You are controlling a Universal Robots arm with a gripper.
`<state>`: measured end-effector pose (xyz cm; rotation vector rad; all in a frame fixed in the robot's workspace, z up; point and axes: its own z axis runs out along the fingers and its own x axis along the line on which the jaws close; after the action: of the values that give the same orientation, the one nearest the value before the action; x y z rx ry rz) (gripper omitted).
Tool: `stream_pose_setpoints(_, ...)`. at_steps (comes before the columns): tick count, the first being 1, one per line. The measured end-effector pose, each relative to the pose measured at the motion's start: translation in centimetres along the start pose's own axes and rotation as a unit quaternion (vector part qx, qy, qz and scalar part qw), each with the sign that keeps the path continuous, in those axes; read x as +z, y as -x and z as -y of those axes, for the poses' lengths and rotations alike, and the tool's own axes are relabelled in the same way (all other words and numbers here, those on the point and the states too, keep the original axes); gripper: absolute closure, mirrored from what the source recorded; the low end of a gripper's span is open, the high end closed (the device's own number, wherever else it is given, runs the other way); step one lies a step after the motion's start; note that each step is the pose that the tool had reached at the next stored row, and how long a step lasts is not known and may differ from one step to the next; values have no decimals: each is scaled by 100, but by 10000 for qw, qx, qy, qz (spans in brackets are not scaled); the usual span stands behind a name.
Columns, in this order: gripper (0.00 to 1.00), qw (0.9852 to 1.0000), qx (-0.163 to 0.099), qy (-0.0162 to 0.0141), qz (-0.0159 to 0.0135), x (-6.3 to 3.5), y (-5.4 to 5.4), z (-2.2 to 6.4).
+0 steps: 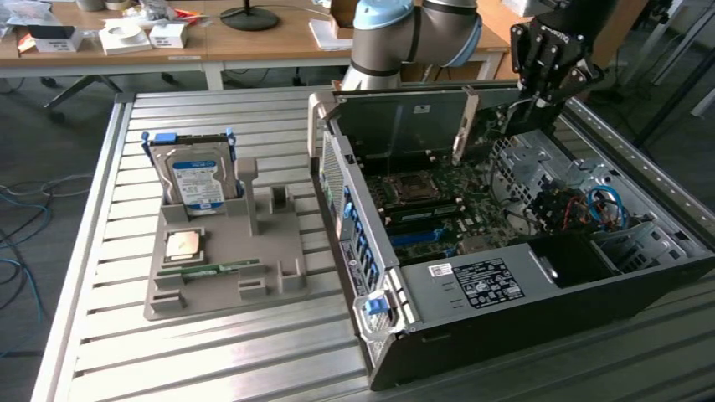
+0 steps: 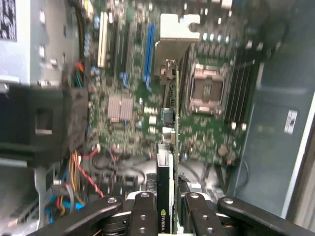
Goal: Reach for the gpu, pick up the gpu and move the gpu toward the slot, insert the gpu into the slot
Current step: 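Insert the gpu into the slot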
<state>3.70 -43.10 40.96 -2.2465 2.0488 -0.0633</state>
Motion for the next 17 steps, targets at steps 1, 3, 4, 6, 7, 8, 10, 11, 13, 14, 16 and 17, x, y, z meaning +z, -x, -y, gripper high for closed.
stream_pose_setpoints(1,73,10000,3,91,-2,1,0,2)
stream_pose_setpoints(3,73,9996,8,271,-8,1,-1,6)
stream_pose_setpoints(4,73,9994,12,359,-8,1,-1,8)
stream_pose_setpoints(6,73,9988,17,496,-4,0,-1,9)
stream_pose_setpoints(7,73,9987,18,515,-3,-1,-1,10)
stream_pose_setpoints(8,73,9987,18,516,-3,0,-1,9)
stream_pose_setpoints(10,73,9987,18,516,-1,1,-1,10)
stream_pose_setpoints(11,73,9987,18,516,-1,1,-1,10)
stream_pose_setpoints(13,73,9987,18,516,-1,1,-1,10)
stream_pose_setpoints(14,73,9987,18,516,-1,1,-1,10)
stream_pose_setpoints(16,73,9987,18,516,-1,1,-1,10)
stream_pose_setpoints(17,73,9987,18,516,-1,1,-1,10)
